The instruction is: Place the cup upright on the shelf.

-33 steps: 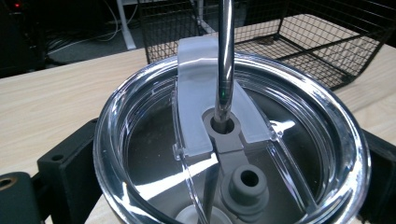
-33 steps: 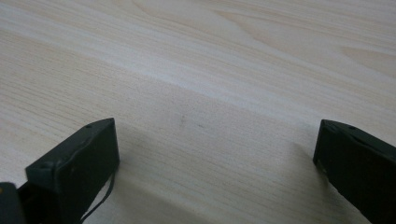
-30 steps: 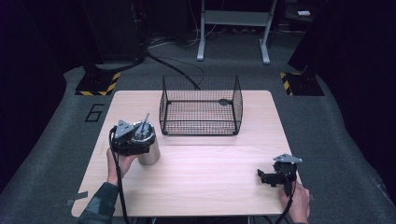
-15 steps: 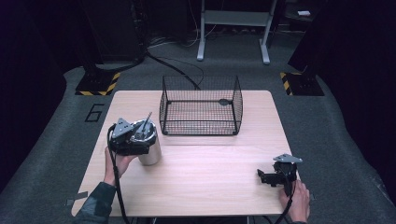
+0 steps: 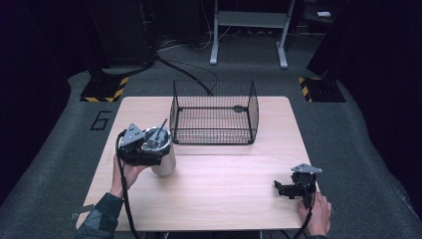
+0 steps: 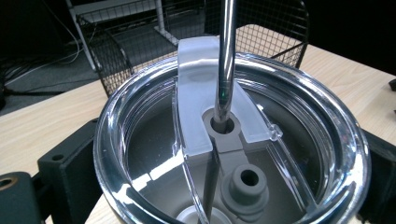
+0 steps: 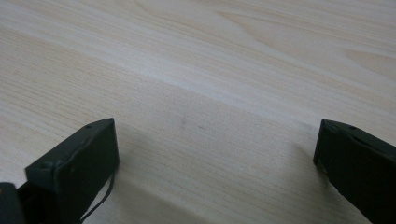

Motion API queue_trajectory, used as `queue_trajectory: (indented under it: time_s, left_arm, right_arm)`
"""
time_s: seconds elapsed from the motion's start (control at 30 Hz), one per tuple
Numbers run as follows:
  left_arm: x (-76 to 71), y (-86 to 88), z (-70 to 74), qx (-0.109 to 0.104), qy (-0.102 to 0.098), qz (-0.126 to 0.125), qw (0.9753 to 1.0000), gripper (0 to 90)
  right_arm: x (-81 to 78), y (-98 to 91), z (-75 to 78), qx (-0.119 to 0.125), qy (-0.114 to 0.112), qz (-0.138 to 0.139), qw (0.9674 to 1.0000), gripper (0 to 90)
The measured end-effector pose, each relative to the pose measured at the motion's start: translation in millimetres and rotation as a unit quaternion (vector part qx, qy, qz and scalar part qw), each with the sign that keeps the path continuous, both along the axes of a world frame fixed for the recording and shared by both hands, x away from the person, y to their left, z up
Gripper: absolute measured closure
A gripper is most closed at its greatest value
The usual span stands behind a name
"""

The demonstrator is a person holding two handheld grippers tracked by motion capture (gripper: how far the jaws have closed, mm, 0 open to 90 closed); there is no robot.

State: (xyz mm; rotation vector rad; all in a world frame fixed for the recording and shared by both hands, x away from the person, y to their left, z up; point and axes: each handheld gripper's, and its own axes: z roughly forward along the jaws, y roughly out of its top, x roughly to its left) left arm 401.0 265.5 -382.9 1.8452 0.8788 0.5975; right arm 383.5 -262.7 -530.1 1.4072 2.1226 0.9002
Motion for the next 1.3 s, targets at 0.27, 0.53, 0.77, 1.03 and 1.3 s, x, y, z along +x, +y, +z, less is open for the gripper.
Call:
queue_trajectory:
  time_s: [0.27,0.53,0.77,1.03,1.3]
  left_arm:
    - [-2.0,-8.8,11.3,-0.002,-0.004,-0.026,0.9997,4.0]
    - [-2.3,-19.9,19.6,-0.002,-0.005,-0.047,0.9989,4.0]
    - [3.4,-32.1,28.2,0.005,-0.006,-0.061,0.9981,4.0]
    - [14.7,-44.6,36.6,0.005,-0.01,-0.072,0.9974,4.0]
    - [29.8,-56.3,43.9,-0.001,-0.012,-0.073,0.9973,4.0]
  right_arm:
    - [-0.1,0.1,0.2,0.001,0.002,0.0,1.0,0.0]
    - [-0.1,-0.2,0.1,-0.001,0.002,0.001,1.0,0.0]
    - [-0.1,-0.2,0.2,-0.001,0.002,0.001,1.0,0.0]
    - [-0.1,-0.2,0.1,-0.001,0.002,0.001,1.0,0.0]
    - [0.1,-0.4,-0.1,0.001,-0.001,0.002,1.0,0.0]
